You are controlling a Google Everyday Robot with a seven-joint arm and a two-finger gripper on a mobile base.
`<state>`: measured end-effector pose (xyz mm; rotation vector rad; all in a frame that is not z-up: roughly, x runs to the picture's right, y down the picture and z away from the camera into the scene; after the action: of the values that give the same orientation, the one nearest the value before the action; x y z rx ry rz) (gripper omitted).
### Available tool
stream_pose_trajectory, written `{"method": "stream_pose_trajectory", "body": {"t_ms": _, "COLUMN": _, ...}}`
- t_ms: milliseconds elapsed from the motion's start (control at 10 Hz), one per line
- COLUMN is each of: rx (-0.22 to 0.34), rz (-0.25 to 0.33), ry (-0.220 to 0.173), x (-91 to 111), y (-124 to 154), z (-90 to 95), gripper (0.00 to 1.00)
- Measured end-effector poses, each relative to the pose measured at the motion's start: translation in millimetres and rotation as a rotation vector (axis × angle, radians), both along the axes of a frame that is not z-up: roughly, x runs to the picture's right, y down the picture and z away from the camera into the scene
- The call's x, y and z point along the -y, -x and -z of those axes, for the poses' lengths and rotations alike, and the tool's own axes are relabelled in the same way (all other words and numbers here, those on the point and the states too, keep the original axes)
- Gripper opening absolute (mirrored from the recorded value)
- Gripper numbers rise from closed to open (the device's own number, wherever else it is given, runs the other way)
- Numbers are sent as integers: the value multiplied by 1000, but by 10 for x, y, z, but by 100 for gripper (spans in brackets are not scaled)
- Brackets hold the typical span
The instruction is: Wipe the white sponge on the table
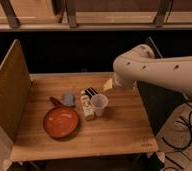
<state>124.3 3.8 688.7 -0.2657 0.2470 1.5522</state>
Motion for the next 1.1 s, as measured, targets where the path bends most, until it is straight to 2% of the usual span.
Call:
{"method": "stream_pose_trajectory", "body": {"t_ms": 200, "rx": 9, "rz": 5, "ry": -8, "x": 28, "y": 20, "z": 13, "gripper": 76}}
{"method": "stream_pose_trajectory", "body": {"t_ms": 500, "rx": 84, "rz": 53, "ry": -31, "x": 146, "y": 219, "z": 88, "gripper": 76}}
{"method": "stream_pose_trajectory", "body": {"t_ms": 600, "rx": 140, "rz": 114, "ry": -46, "x": 233, "y": 393, "z": 159, "gripper": 76}}
{"method": "stream_pose_trajectory", "body": {"t_ms": 800, "rx": 217, "rz": 216, "ry": -64, "x": 355, "y": 686, "z": 239, "gripper": 76}}
{"method": "stream_pose_trajectory", "body": {"t_ms": 1100, "rx": 294, "rz": 325, "ry": -38, "x": 398, "y": 986, "z": 147, "gripper": 76}}
